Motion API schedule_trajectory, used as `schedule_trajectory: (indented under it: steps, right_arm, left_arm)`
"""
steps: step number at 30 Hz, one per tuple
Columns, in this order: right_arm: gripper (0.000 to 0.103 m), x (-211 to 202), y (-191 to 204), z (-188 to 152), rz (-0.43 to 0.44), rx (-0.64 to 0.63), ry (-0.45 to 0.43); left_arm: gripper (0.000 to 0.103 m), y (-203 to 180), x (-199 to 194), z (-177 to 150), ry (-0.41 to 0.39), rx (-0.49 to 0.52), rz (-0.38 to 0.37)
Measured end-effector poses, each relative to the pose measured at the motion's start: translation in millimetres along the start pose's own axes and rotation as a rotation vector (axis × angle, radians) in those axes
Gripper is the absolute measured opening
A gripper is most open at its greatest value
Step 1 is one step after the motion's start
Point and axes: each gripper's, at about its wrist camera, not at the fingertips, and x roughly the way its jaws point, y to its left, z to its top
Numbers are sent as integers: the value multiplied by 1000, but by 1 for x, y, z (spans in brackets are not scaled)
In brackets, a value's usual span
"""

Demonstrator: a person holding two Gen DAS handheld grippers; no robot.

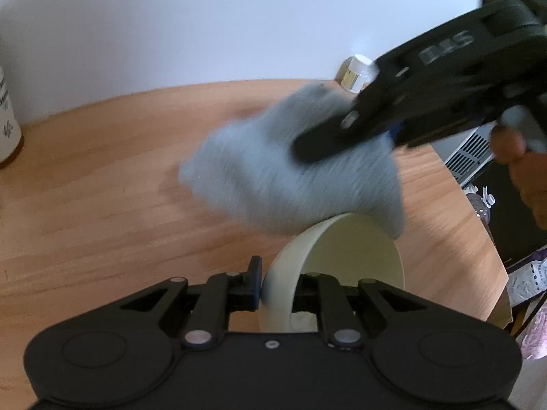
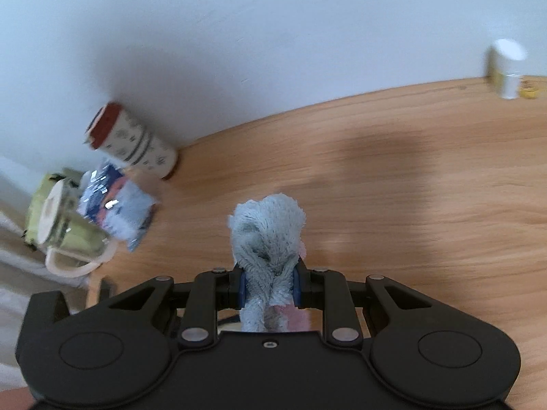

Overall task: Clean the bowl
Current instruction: 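Lift the bowl with the left tool while the right tool wipes its outside with the cloth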

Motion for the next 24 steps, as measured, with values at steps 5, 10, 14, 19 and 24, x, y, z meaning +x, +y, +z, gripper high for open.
schedule_trajectory:
  steps: [5,10,14,19,24]
  right_arm:
    - [27,15,11,-3,62,28,102]
    - [27,19,8,1,80,80,161]
    - [27,15,6,0,46,78,174]
    - [27,11,-20,-3,-38,163,186]
    - [27,10,-44,-13,-41,248,213]
  left_arm:
    - [13,-3,-7,2,-19,11,6]
    - [15,-5,-11,4,-39,-12,7]
    - [17,-9,-15,3,-49,-1,6]
    - [17,-11,-23,-1,-63,-13,7]
    - [17,-13,-22,-2,-66,-16,5]
